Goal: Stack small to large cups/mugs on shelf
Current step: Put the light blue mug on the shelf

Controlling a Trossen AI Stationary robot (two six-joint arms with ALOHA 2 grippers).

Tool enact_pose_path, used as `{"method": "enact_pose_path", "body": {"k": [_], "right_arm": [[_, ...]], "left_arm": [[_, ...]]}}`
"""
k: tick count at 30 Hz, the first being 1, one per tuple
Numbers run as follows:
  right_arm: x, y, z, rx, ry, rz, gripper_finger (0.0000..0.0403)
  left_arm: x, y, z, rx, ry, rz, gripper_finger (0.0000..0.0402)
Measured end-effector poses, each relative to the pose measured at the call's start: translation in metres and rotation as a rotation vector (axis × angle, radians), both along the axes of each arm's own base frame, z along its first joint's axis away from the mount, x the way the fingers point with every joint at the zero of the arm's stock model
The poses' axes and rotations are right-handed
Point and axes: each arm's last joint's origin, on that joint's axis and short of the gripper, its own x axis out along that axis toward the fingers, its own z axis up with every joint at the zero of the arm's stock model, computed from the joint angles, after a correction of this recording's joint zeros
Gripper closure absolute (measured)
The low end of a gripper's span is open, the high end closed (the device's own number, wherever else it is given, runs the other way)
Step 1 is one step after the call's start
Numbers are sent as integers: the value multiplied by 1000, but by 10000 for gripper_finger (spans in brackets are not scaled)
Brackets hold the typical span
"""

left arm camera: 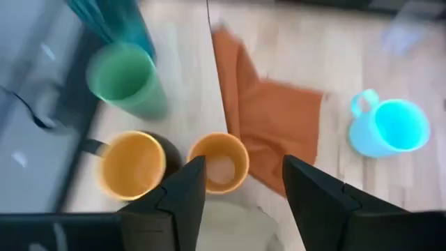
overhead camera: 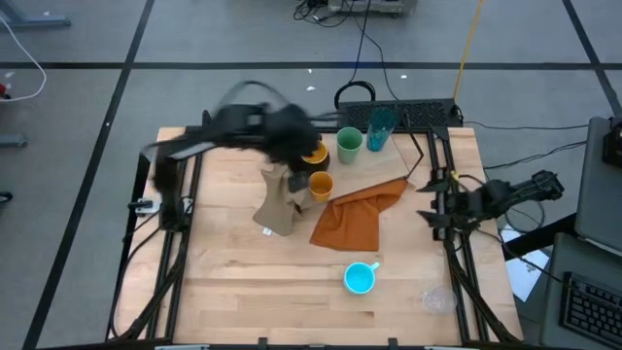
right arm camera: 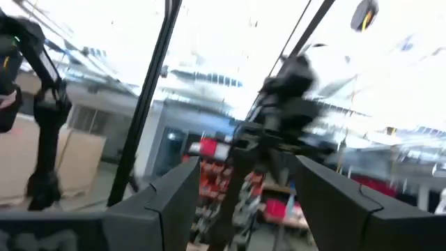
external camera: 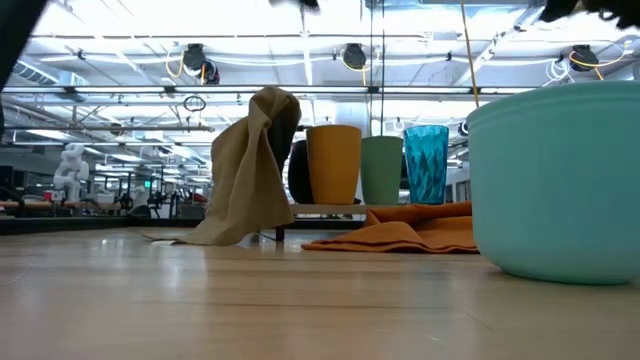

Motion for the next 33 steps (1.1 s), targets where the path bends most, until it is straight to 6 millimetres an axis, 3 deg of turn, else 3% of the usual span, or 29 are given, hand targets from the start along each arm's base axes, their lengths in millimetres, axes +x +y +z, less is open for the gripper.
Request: {"method": "enact_pose_path", "body": {"k": [2, 6, 9, 12, 14, 16, 20, 24, 28, 33], "right_arm": [[-8, -2, 17, -3, -47, 1, 183], [-31, -7, 44, -32, -5, 32, 183], [-52, -15, 60, 35, 117, 88, 183], [-66, -21, 72, 113, 207, 127, 183], [-72, -24, 78, 137, 221, 145, 183], [-78, -26, 81, 152, 222, 143, 183], [-84, -29, 85, 146, 247, 122, 183], [-86, -31, 86, 178, 259, 67, 183], [-85, -30, 85, 228, 268, 54, 183], [-86, -30, 86, 239, 260, 23, 183]], "left_arm": [[-31, -19, 31, 68, -96, -2, 211], [-116, -55, 83, 111, -275, 55, 211], [-182, -75, 101, 91, -353, 98, 211], [-231, -88, 98, 71, -378, 143, 211], [-250, -94, 89, 62, -422, 128, 211], [-262, -102, 67, 58, -409, 93, 211], [-277, -113, 3, 95, -389, 90, 211], [-291, -108, -49, 75, -422, 114, 211], [-295, -115, -81, -21, -502, 66, 211], [-286, -152, -103, -64, -626, -146, 211]]}}
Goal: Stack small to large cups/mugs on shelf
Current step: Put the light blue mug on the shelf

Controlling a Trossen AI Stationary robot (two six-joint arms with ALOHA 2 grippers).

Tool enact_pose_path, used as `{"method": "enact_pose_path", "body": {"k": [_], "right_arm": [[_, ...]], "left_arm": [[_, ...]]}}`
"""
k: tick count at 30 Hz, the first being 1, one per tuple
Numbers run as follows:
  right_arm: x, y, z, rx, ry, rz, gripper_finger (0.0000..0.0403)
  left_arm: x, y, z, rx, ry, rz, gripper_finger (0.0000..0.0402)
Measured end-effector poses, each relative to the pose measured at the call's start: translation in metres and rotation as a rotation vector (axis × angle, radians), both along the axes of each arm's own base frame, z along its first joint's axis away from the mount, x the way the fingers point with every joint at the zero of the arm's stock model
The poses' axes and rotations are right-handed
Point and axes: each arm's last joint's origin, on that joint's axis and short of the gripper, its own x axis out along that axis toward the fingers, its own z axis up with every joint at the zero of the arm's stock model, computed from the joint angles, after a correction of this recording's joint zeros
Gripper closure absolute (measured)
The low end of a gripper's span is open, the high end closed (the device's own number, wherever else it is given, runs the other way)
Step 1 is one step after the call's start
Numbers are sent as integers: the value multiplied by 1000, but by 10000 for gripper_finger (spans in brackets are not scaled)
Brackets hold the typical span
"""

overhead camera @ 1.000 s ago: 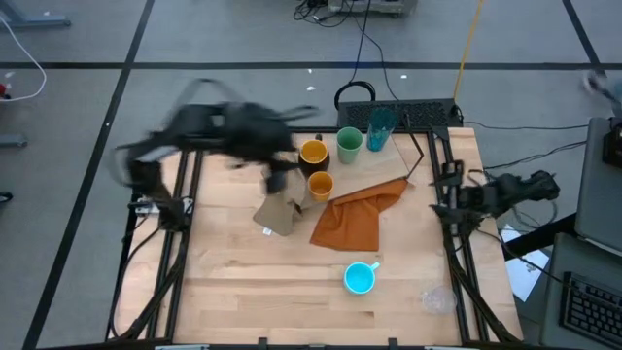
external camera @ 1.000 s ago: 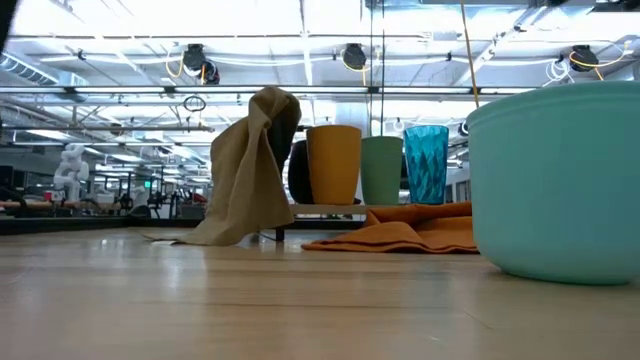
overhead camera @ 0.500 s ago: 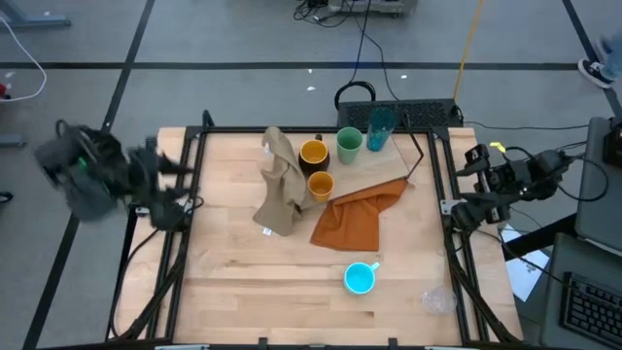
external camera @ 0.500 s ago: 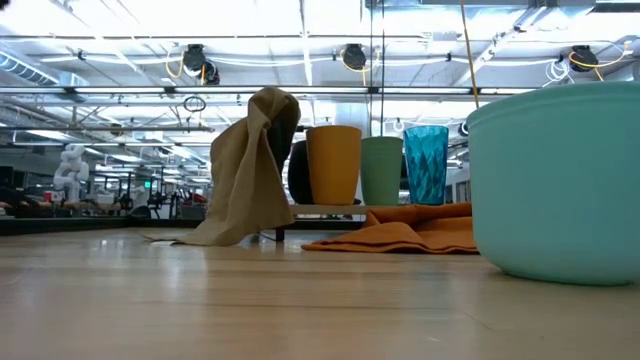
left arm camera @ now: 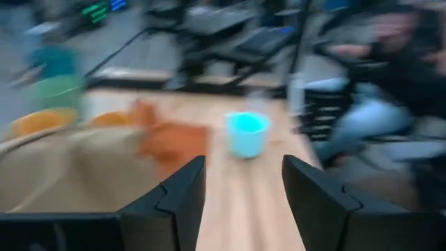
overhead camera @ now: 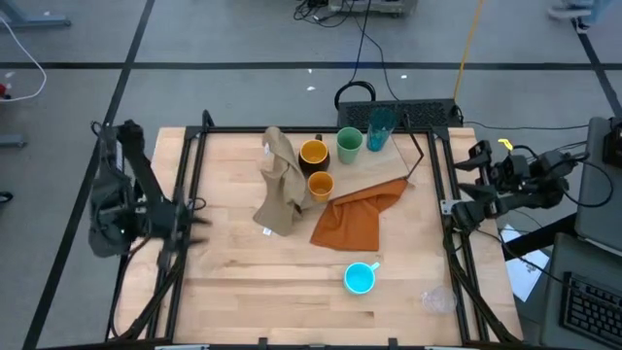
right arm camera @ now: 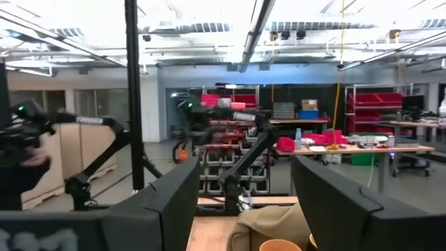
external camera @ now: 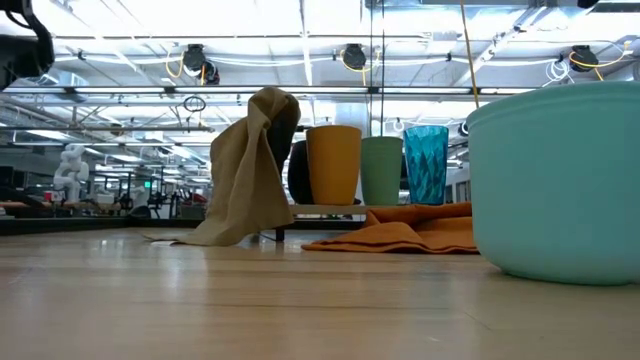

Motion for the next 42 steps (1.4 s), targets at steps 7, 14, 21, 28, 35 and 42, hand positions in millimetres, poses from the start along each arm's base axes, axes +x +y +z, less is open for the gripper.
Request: {"method": "enact_pose_path", "body": {"k": [7, 14, 21, 28, 35, 42], "right_arm": [[1, 0, 1, 7, -7, -10, 183], [2, 1, 1, -18, -1, -17, 183], [1, 0, 5, -27, -37, -31, 183], [1, 0, 3, -19, -25, -56, 184], [-2, -1, 2, -89, 29, -107, 184], [-23, -4, 15, -179, 44, -210, 184]], "left_arm": [[22, -46, -35, 73, -306, -367, 211], [47, -24, -81, 153, -301, -201, 211], [67, 18, -93, 168, -328, -94, 211], [53, 51, -98, 228, -216, 68, 211], [14, 74, -91, 138, -301, 89, 211], [-5, 85, -97, 90, -305, 116, 211]]}}
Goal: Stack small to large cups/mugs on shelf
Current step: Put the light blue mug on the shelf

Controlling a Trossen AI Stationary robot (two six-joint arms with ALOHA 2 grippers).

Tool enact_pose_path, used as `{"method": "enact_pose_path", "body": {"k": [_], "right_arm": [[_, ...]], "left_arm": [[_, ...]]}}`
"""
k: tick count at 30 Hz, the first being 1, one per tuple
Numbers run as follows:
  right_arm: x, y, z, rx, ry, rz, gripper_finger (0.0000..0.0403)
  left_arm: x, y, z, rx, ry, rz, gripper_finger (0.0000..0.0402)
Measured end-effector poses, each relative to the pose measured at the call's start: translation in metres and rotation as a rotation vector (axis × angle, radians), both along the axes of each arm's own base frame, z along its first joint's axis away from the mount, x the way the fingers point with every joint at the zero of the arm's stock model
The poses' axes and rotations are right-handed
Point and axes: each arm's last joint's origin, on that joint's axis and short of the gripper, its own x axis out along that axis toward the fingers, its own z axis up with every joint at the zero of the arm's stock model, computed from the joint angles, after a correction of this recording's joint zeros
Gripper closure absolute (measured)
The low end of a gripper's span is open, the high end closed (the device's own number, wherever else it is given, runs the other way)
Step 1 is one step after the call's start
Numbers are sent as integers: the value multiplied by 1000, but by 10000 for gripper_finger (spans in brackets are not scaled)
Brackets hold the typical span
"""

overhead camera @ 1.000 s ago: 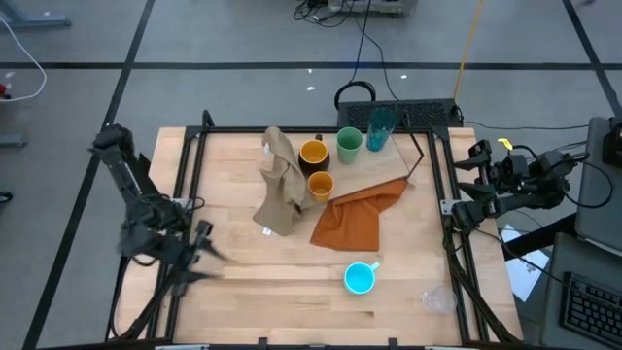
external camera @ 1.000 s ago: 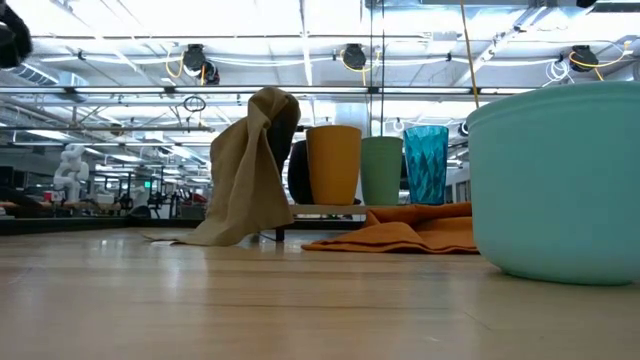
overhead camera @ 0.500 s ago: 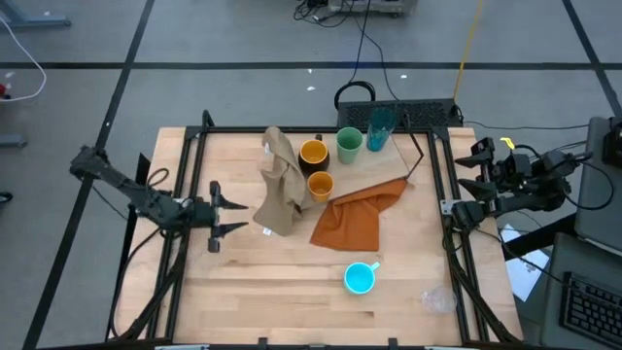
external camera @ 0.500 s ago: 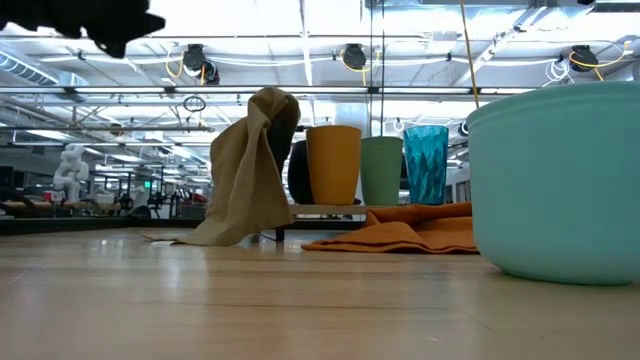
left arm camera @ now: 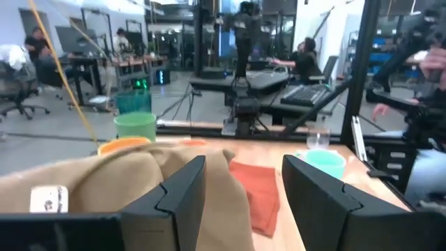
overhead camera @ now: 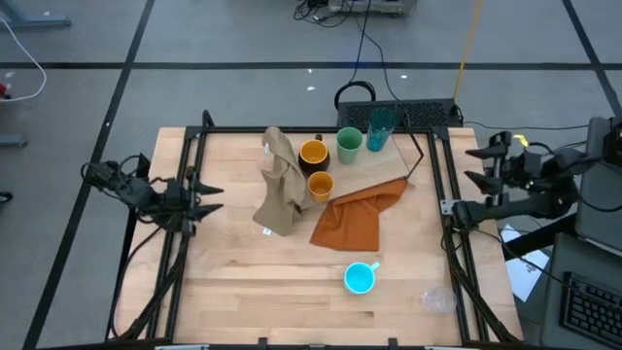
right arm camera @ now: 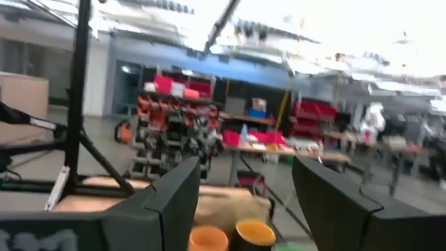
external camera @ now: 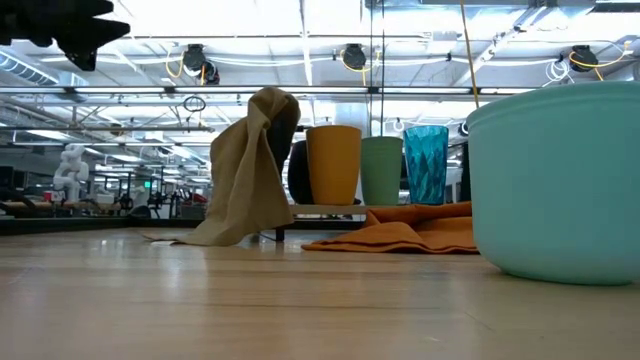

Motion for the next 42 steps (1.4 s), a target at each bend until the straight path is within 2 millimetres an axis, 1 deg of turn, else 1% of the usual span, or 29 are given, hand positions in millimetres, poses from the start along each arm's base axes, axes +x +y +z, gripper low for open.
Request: {"method": "enact_pose_path", "body": {"k": [3, 6, 9, 11, 13, 15, 18, 20, 22, 25, 27, 28, 30, 31, 32, 34, 36, 39, 42], "right_arm": [[-16, -1, 2, 38, 67, -31, 184], [-30, 2, -1, 98, 132, -59, 184], [-31, 7, -5, 177, 150, -106, 184], [-20, 10, -11, 226, 144, -116, 184], [0, 11, -20, 248, 135, -80, 184], [20, 10, -35, 260, 161, -41, 184], [52, 3, -57, 242, 103, -20, 184], [72, -1, -73, 207, 10, 20, 184], [88, -4, -90, 183, -141, 92, 184], [101, -4, -122, 215, -339, 227, 184], [98, -1, -117, 204, -441, 326, 184], [99, 1, -117, 199, -410, 387, 184], [107, 3, -124, 233, -281, 469, 184], [111, 3, -128, 253, -230, 474, 184], [113, 3, -126, 256, -221, 467, 184], [110, 5, -109, 169, -283, 468, 184], [112, 5, -101, 133, -279, 442, 184], [121, 3, -105, 143, -157, 407, 184], [123, 3, -96, 117, -101, 391, 184]], "left_arm": [[0, 0, -2, -14, 15, -5, 211], [1, -1, -5, -30, 48, 9, 211], [2, -1, -6, -55, 49, 10, 211], [3, -2, -9, -49, 63, 11, 211], [4, -2, -10, -54, 64, 11, 211], [5, -2, -12, -56, 62, 13, 211], [7, -3, -17, -54, 64, 21, 211], [7, -4, -17, -60, 59, 21, 211], [8, -4, -19, -65, 68, 23, 211], [8, -4, -19, -72, 65, 21, 211], [8, -4, -19, -72, 66, 15, 211], [8, -4, -19, -72, 66, 14, 211], [8, -4, -19, -74, 65, 15, 211], [8, -4, -19, -71, 67, 15, 211], [8, -4, -19, -71, 66, 16, 211], [8, -4, -19, -72, 66, 16, 211], [8, -4, -19, -81, 63, 15, 211], [8, -4, -19, -95, 64, 15, 211], [8, -4, -19, -96, 63, 15, 211]]}}
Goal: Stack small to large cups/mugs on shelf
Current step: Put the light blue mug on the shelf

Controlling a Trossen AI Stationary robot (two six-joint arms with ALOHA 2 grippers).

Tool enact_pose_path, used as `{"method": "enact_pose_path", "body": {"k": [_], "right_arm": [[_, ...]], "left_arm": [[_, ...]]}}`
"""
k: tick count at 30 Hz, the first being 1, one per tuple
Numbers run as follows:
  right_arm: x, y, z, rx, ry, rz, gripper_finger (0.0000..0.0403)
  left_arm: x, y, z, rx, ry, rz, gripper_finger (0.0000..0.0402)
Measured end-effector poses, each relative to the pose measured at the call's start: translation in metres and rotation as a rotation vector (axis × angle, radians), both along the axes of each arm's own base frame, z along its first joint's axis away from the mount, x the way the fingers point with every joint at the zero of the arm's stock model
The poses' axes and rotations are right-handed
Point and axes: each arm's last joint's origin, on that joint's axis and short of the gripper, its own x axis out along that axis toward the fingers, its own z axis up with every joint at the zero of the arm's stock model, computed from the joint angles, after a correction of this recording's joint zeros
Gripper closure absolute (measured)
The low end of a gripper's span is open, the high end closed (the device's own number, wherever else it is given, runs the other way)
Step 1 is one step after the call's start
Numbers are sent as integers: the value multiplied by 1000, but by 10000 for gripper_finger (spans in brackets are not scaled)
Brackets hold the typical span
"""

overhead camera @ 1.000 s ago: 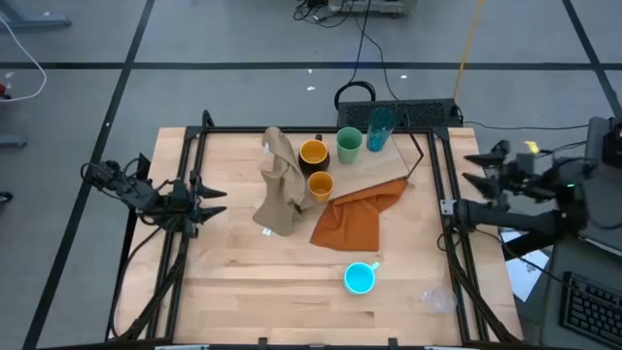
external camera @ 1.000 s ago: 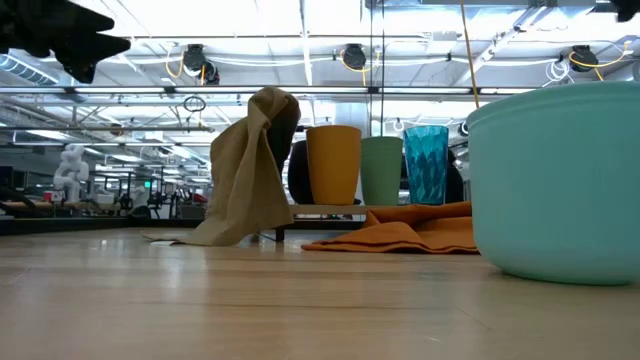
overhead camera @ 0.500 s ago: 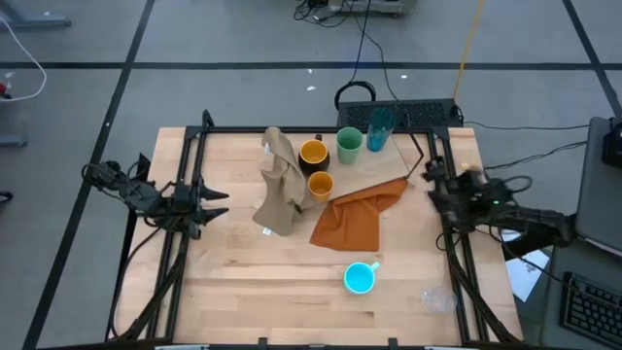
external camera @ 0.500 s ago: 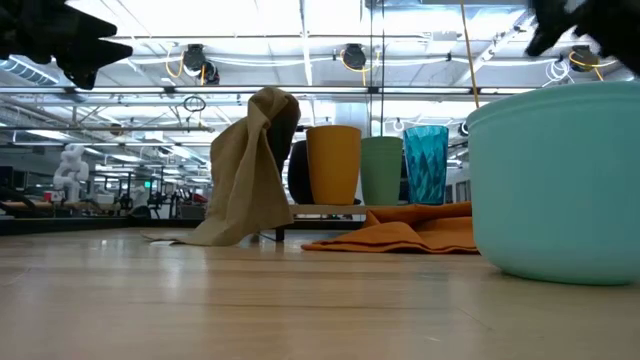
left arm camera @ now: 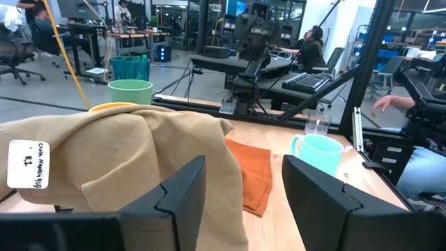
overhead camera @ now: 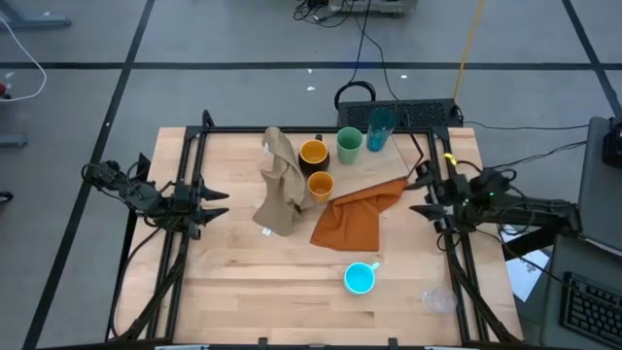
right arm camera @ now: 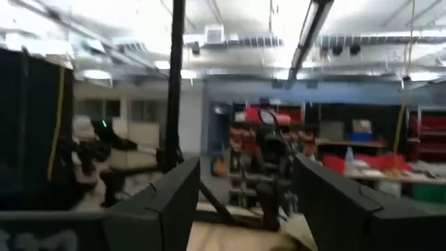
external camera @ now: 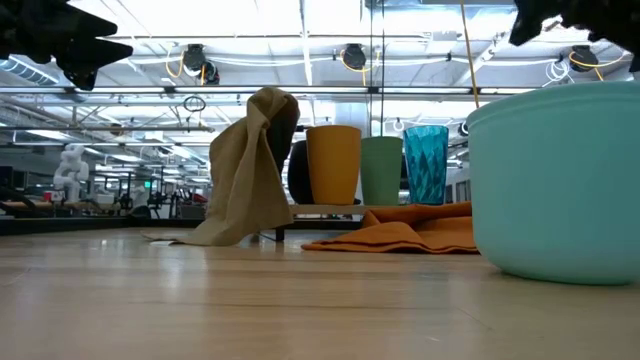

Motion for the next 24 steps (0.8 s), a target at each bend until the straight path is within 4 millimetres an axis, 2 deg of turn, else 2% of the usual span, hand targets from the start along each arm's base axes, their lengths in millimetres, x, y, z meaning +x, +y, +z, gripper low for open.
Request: {"method": "enact_pose_path", "body": {"k": [4, 8, 11, 15, 18, 21, 24], "right_arm": [[8, -2, 0, 5, 159, -33, 184], [12, 0, 9, 13, 161, 38, 184], [20, 0, 2, 79, 237, 96, 183], [27, 1, 4, 79, 217, 121, 185], [35, 2, -1, 105, 268, 137, 189], [43, 3, -8, 73, 356, 104, 191], [49, 7, 1, -1, 439, 104, 191]], "left_arm": [[0, 0, 0, 0, -2, 0, 211], [0, 0, 1, -6, -6, 0, 211], [0, 0, 2, -6, -14, 1, 211], [0, 0, 2, -7, -19, 12, 211], [0, 0, 2, -10, -21, 18, 211], [0, 0, 2, -27, -22, 19, 211], [0, 0, 2, -28, -22, 20, 211]]}}
